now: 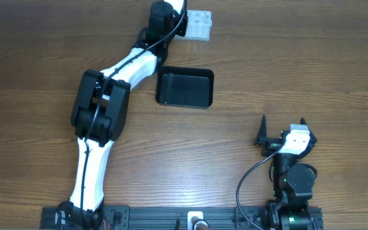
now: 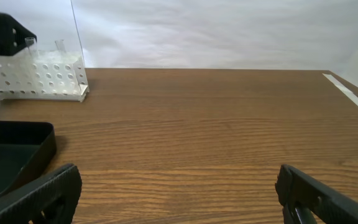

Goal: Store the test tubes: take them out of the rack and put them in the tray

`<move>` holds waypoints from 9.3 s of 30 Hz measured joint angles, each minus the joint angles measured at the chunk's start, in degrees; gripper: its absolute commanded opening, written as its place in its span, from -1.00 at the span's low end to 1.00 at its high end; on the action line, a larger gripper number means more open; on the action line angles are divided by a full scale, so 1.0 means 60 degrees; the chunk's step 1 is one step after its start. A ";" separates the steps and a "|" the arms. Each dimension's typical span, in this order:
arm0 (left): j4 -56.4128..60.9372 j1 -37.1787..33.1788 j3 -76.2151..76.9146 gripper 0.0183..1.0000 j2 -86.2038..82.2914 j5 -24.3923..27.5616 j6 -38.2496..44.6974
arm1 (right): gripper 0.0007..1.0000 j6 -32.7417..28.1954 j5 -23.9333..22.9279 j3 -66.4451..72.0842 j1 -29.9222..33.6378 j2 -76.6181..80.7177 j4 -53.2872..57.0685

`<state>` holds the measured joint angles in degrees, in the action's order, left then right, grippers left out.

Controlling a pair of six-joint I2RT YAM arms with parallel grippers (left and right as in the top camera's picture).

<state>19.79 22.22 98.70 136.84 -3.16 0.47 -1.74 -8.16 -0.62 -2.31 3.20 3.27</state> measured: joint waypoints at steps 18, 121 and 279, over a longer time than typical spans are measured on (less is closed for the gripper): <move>0.0146 0.0036 0.0000 -0.77 0.0109 0.0197 0.0000 | 0.99 0.0011 0.0000 0.0000 0.0000 0.0000 -0.0004; -1.0772 0.0528 0.0062 -0.69 -0.1927 0.0430 -0.2554 | 0.99 -0.0004 0.0000 0.0000 0.0000 0.0000 -0.0004; -0.3767 -0.4204 -1.6342 1.00 -2.2702 0.3249 0.0754 | 0.98 0.0324 0.0754 -0.0346 0.0000 0.4080 -0.4437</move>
<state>-2.81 -3.01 0.64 0.62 16.34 4.99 0.21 -3.64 -2.70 -2.31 27.68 -23.35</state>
